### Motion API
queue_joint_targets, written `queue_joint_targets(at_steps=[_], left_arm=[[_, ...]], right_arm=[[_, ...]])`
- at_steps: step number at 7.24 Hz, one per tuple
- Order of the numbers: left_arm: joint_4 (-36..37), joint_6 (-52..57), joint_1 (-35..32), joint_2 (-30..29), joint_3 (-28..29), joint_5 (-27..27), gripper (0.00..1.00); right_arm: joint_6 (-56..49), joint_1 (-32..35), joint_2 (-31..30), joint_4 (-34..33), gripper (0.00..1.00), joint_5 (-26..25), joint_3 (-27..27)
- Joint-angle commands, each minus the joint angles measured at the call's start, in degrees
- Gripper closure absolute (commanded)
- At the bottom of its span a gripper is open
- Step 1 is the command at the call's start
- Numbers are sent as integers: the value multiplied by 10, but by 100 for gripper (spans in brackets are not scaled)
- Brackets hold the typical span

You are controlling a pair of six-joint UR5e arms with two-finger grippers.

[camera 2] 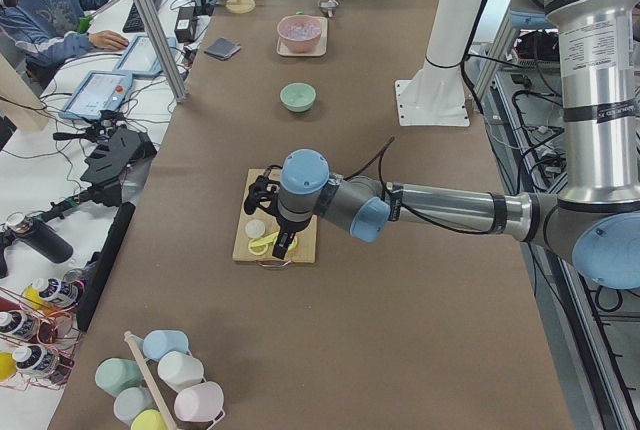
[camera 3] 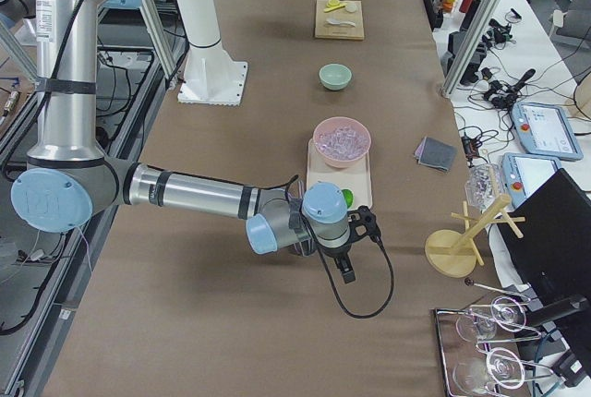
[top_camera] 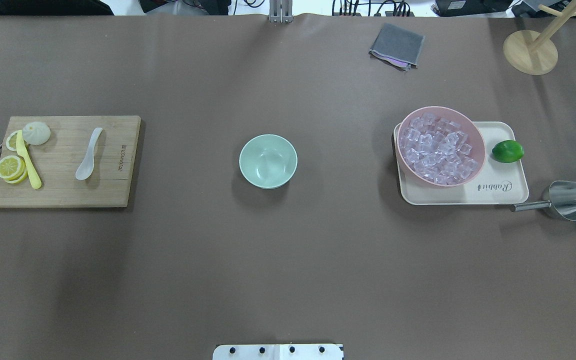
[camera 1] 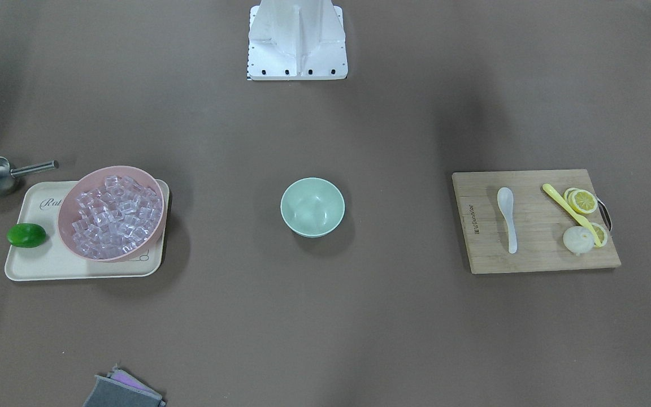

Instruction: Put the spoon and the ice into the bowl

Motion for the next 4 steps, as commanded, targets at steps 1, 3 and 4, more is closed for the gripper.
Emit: queue_joint_targets(at_steps=[1, 3, 4], left_arm=[[-13, -3, 0, -3, 14, -30, 2], [-20, -40, 0, -2, 5, -37, 2], [-40, -59, 0, -2, 10, -39, 2]], right_arm=[[0, -1, 5, 8, 0, 1, 0], [0, -1, 8, 9, 0, 1, 4], [0, -2, 9, 9, 0, 2, 6]])
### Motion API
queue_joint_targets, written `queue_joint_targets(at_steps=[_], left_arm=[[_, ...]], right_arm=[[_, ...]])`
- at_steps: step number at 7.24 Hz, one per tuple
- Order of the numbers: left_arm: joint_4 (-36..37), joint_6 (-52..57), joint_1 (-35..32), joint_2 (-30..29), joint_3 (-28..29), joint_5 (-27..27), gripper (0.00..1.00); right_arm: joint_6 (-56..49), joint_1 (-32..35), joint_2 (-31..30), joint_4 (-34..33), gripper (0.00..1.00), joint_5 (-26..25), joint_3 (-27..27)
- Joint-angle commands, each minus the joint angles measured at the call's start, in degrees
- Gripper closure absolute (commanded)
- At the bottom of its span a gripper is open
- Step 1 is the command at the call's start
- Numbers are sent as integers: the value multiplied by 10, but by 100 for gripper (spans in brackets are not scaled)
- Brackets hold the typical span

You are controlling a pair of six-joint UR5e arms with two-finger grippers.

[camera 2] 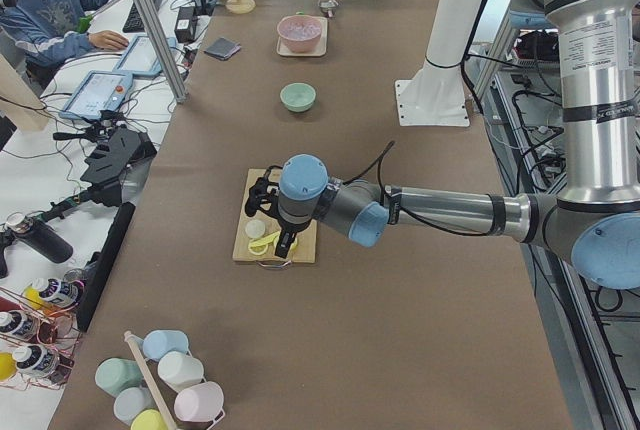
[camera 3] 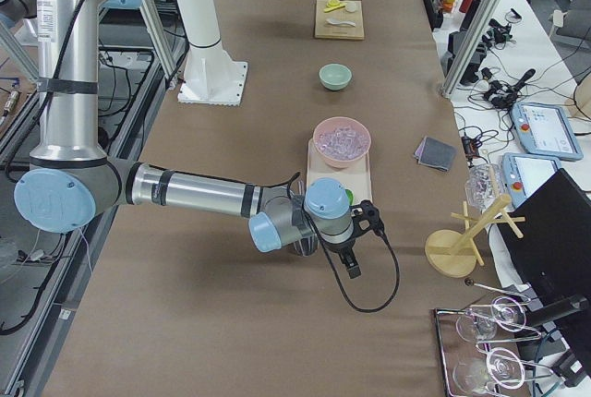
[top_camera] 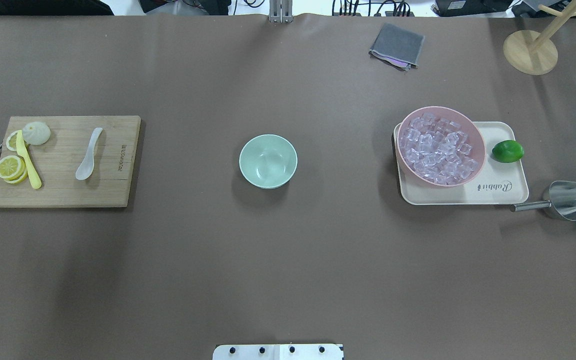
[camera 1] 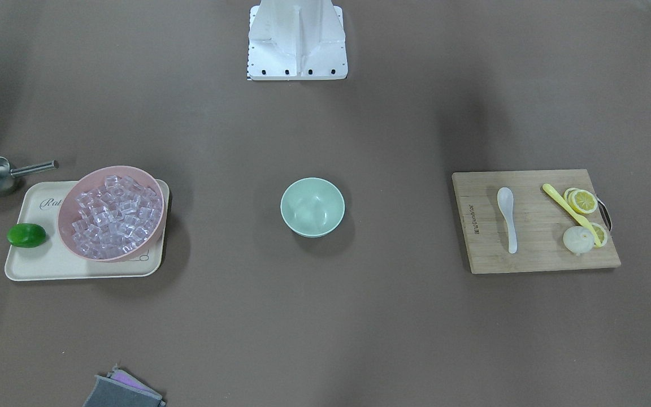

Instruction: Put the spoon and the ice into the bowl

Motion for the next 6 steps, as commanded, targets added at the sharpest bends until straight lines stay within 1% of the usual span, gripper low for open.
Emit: queue_joint_targets(at_steps=[1, 2, 3, 4, 5, 6], left_arm=[[-18, -45, 0, -3, -1, -3, 2], [-16, -47, 0, -11, 2, -3, 2], [-18, -72, 1, -30, 3, -1, 2], [-15, -94, 11, -64, 6, 7, 2], [-13, -126, 37, -88, 14, 8, 2], [-13, -203, 72, -119, 17, 49, 2]], right_arm=[[0, -1, 1, 3, 0, 2, 3], [11, -3, 1, 12, 0, 19, 2], [85, -15, 11, 16, 0, 46, 10], [197, -48, 21, 51, 0, 56, 22], [257, -74, 28, 98, 0, 46, 22], [356, -94, 57, 104, 0, 43, 25]])
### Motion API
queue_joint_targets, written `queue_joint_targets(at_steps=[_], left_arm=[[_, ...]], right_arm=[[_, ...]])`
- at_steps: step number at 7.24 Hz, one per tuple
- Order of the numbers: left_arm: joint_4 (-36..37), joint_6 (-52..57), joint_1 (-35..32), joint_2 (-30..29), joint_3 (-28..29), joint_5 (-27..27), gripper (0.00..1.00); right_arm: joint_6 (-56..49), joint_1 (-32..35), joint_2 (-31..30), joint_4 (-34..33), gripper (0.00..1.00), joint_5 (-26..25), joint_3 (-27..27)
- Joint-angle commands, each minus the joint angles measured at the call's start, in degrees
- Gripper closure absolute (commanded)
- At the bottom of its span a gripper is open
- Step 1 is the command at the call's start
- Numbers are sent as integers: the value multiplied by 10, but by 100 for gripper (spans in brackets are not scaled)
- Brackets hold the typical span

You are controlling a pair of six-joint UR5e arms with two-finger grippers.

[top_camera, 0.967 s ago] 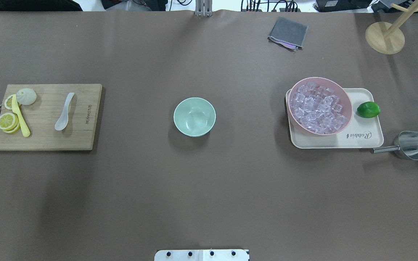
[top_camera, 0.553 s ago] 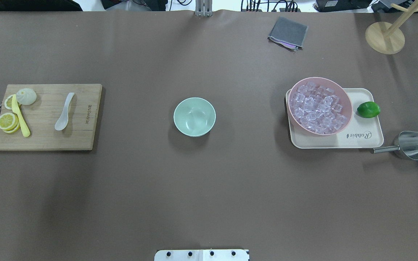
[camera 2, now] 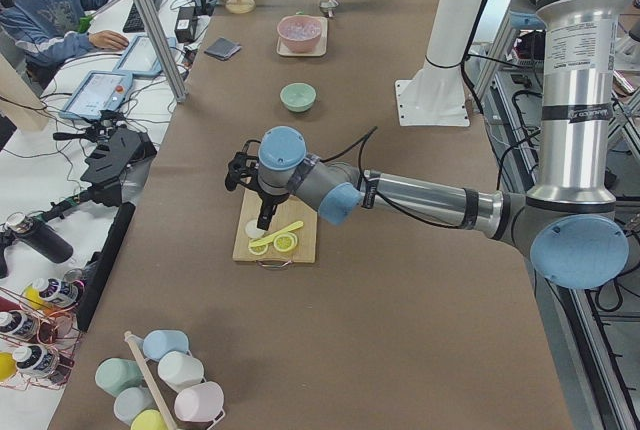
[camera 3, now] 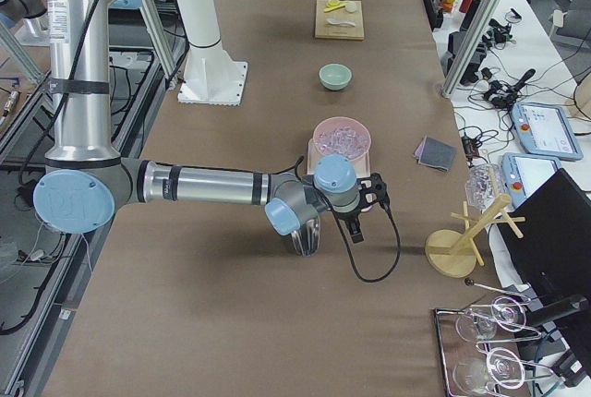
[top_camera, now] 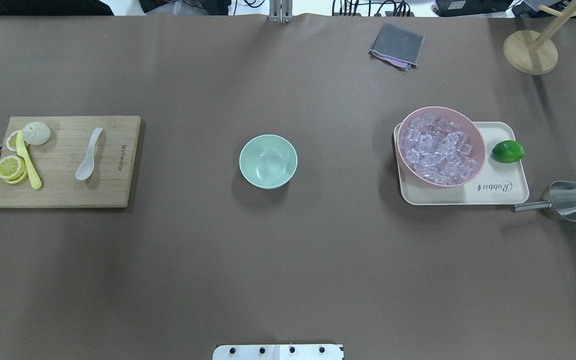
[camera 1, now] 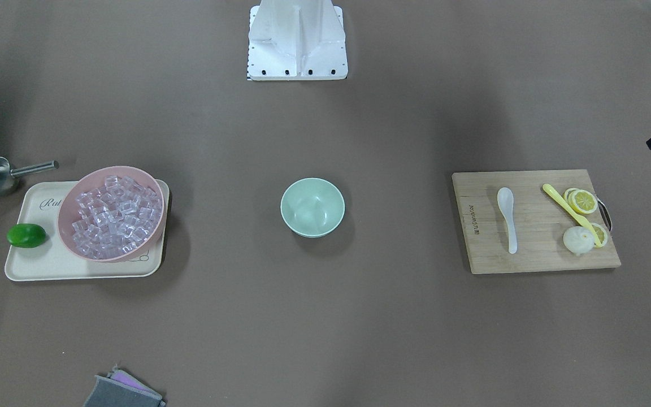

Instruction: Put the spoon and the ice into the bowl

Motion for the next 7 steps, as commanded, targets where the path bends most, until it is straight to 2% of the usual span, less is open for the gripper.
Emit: queue_joint_targets(at_steps=[1, 3, 4, 6, 7], left_arm=[[-1, -129, 88, -58, 3, 103, 6], [1, -167, 131, -103, 21, 124, 9], [1, -191, 156, -135, 44, 136, 11], [-4, -193, 200, -151, 76, 181, 12], [-6, -192, 219, -163, 91, 204, 15]], right_arm=[[200, -63, 49, 23, 0, -7, 21], [352, -153, 93, 18, 0, -77, 77], [404, -186, 115, 5, 1, -119, 82], [407, -232, 147, -4, 6, -128, 79], [400, -249, 183, -56, 9, -158, 80]])
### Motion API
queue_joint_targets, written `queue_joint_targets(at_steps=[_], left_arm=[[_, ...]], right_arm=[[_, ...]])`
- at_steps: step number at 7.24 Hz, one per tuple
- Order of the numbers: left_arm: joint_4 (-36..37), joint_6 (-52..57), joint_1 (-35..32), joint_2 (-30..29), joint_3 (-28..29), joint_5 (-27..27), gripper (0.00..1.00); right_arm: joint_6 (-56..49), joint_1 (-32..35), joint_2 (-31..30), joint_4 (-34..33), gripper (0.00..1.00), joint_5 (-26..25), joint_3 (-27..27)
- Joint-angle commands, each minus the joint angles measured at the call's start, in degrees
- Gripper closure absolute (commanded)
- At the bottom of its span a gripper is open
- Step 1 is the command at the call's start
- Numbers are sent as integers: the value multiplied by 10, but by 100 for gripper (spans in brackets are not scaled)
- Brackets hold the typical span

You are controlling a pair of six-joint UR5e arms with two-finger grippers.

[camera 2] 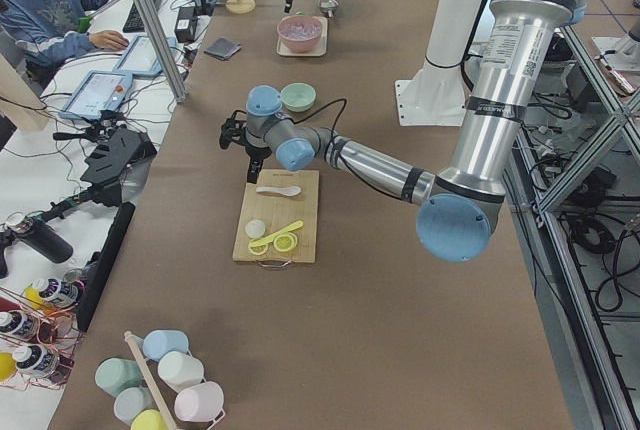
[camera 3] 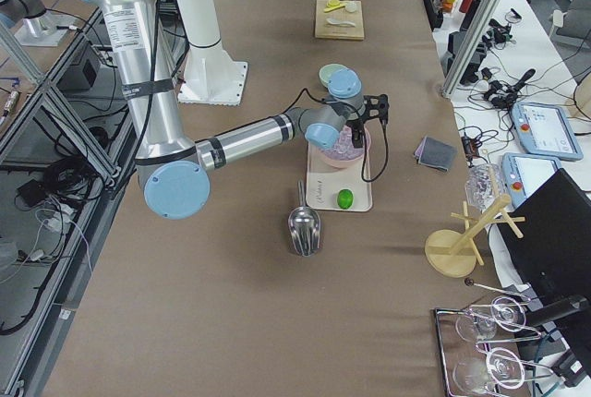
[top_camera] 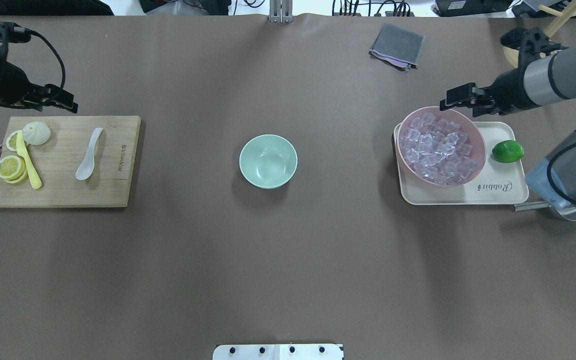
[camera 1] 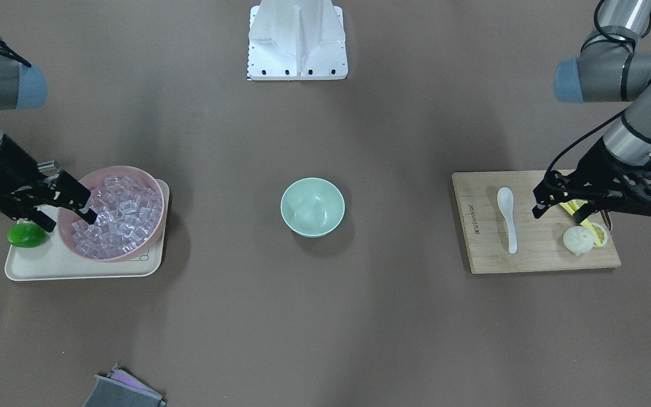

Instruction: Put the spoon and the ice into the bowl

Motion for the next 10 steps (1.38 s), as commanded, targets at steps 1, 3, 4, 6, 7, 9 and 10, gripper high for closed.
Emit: queue_joint_targets(at_steps=[1, 3, 4, 6, 7, 9, 10], left_arm=[[-3, 0, 34, -21, 34, 28, 17], [-5, 5, 52, -23, 54, 28, 20], [-4, 5, 62, -23, 58, 28, 21], [-4, 5, 73, -23, 68, 28, 26], [-4, 8, 74, -23, 72, 28, 28], [-4, 7, 74, -23, 77, 28, 35], [-4, 7, 74, -22, 81, 28, 38]], right_arm=[[-14, -35, 43, -62, 9, -37, 2], [-122, -24, 57, -118, 9, -2, 2], [-191, -4, 75, -169, 10, 41, 2], [-328, 16, 90, -238, 12, 79, -5], [-335, 17, 94, -246, 10, 79, -2], [-316, 16, 93, -238, 1, 74, 0], [-283, 12, 94, -235, 1, 74, 1]])
